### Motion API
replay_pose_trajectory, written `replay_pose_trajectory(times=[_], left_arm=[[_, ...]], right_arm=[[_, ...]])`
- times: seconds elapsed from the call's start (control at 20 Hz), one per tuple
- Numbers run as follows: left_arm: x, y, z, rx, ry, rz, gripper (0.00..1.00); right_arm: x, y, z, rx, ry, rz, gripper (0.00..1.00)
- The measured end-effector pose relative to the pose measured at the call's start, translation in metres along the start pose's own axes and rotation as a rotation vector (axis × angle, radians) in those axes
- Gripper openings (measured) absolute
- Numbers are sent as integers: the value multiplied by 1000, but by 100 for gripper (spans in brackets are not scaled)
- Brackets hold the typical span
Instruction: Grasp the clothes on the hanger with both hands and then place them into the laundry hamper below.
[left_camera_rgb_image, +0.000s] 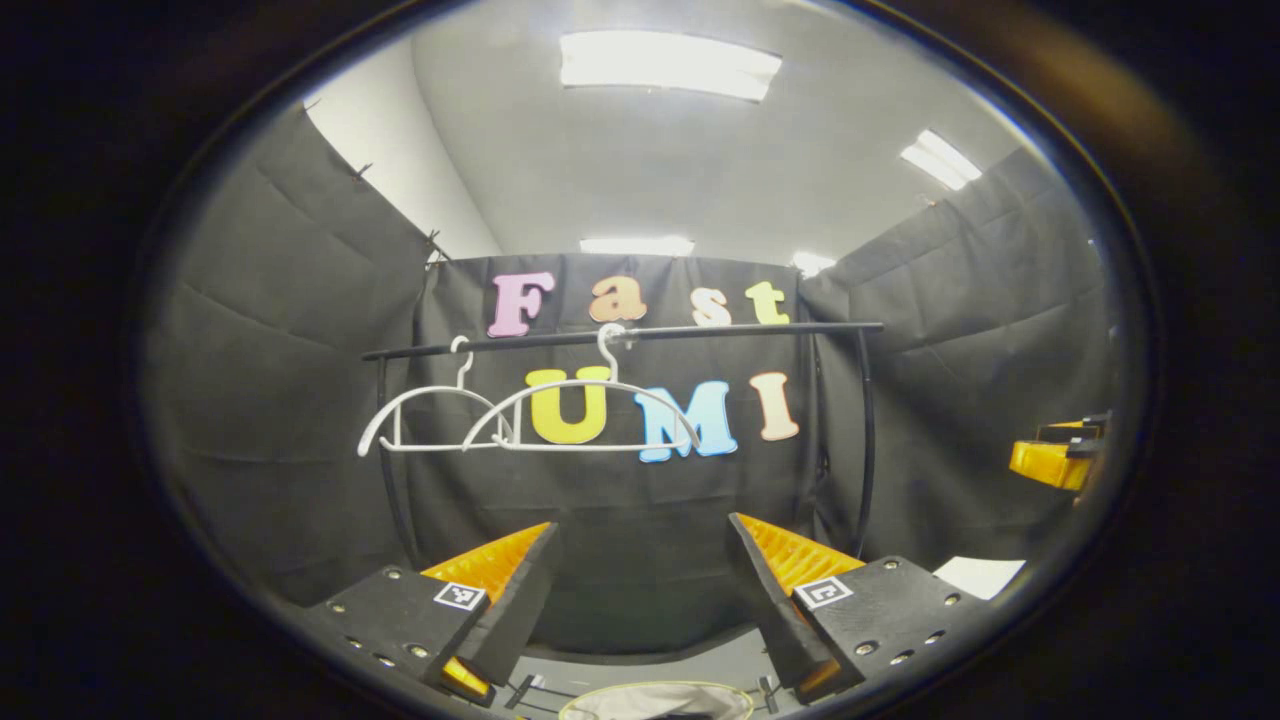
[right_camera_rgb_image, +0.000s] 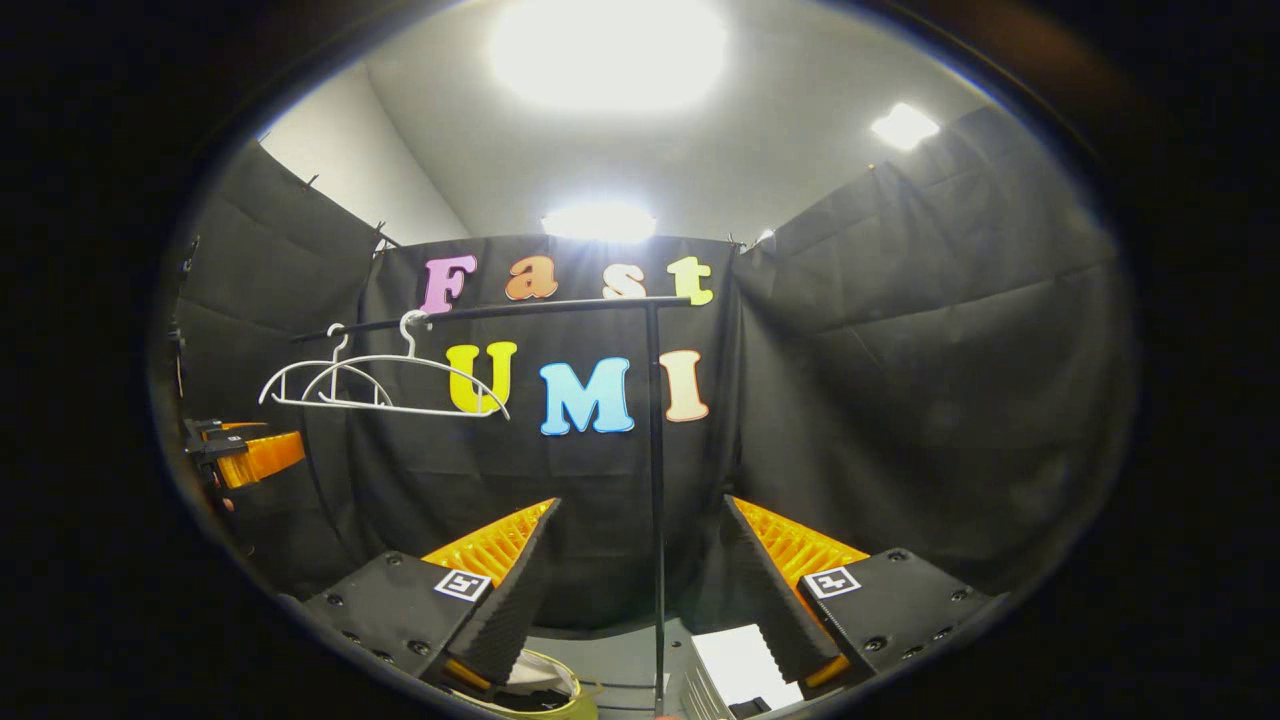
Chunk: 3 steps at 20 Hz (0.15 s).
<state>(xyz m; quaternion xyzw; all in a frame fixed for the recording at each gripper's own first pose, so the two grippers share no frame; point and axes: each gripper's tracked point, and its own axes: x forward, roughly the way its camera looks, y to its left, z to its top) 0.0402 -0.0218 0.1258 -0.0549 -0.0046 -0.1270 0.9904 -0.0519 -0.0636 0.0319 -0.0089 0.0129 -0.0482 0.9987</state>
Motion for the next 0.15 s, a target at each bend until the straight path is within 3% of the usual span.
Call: replay_pose_trajectory(times=[0.05,0.15], left_arm=[[-1,0,1,1,-1,2,96],[-1,-1,3,-3,-10,2,96]], right_arm=[[2,1,0,-3,0,2,92],[2,3,0,-4,-7,3,92]])
